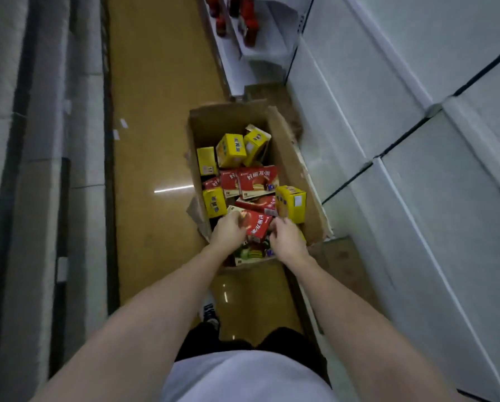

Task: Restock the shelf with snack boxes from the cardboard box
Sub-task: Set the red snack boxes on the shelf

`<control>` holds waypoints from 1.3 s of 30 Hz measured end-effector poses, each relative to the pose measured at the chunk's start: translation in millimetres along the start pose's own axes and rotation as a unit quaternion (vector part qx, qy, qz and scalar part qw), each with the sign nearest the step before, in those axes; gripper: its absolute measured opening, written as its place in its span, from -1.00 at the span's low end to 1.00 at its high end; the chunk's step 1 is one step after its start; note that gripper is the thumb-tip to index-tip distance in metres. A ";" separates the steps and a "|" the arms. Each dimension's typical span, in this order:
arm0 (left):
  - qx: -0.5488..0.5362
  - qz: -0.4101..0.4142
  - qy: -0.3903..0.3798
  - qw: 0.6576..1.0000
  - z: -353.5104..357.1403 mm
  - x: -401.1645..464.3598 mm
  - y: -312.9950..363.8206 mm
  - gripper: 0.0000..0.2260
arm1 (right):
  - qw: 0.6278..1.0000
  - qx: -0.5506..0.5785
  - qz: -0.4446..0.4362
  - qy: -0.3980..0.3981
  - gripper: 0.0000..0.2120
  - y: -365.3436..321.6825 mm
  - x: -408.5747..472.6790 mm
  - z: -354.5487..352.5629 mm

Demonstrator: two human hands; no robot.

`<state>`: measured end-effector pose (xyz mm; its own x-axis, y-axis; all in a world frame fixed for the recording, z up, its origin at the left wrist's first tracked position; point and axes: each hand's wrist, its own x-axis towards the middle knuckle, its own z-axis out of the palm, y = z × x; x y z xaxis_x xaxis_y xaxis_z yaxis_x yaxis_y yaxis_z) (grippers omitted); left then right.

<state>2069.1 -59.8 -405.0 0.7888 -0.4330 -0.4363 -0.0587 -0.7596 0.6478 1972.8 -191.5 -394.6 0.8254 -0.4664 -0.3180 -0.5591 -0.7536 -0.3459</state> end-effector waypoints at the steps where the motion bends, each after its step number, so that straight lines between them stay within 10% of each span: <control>1: 0.004 -0.010 -0.008 1.000 -1.3 8.9 -3.2 -0.86 | 1.000 -0.007 -0.004 -0.011 -0.69 -1.5 9.0 0.1; 15: -0.128 -0.243 0.032 0.961 33.5 78.4 -16.9 -0.84 | 0.953 -0.160 -0.198 -0.167 -0.60 7.8 150.7 16.0; 24: -0.222 -0.422 0.113 0.872 90.3 98.8 -28.6 -0.78 | 0.859 -0.294 -0.312 -0.281 -0.56 14.1 224.6 50.3; 33: -0.486 -0.521 0.132 0.689 141.6 116.7 -19.1 -0.49 | 0.856 -0.341 -0.273 -0.277 -0.60 40.0 230.3 68.2; 39: -0.493 -0.520 0.157 0.680 146.2 117.2 -18.9 -0.52 | 0.809 -0.418 -0.300 -0.284 -0.70 40.2 241.4 66.5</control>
<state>2073.1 -167.2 -559.7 0.1913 0.3316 -0.9238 0.9466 0.1865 0.2629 2144.4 -303.6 -544.0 0.6273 0.2084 -0.7504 0.3721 -0.9266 0.0537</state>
